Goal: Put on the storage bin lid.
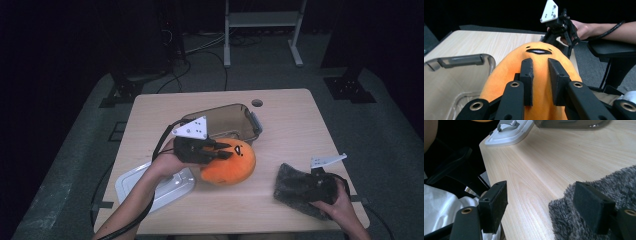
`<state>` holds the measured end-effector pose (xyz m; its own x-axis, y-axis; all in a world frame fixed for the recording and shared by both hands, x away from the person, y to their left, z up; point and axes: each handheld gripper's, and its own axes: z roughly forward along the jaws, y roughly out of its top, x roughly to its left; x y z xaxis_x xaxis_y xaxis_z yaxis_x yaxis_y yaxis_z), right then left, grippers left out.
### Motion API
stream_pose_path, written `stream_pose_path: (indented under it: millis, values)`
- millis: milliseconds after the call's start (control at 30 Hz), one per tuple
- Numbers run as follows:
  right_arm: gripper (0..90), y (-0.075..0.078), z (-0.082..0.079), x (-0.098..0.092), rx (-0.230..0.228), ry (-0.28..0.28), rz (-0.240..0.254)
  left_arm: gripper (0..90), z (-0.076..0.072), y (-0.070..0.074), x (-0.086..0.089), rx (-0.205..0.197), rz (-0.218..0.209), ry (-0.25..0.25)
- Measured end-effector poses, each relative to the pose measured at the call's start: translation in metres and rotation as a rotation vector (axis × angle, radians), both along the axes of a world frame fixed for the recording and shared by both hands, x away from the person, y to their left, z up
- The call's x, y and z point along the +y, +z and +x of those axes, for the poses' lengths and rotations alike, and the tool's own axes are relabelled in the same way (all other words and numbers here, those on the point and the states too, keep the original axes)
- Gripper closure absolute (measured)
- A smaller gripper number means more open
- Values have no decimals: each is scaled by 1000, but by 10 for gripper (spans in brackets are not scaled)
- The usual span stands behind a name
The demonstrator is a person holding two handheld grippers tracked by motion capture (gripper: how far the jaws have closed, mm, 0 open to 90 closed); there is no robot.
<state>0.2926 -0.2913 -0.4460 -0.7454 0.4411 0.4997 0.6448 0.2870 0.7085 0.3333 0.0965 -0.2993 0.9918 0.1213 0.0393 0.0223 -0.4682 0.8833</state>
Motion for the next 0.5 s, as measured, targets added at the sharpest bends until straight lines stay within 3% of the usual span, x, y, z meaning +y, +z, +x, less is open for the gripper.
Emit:
stream_pose_path:
  millis: [500]
  values:
    - [267, -2, 1, -1, 6, -4, 3, 756, 14, 33, 1, -34, -19, 20]
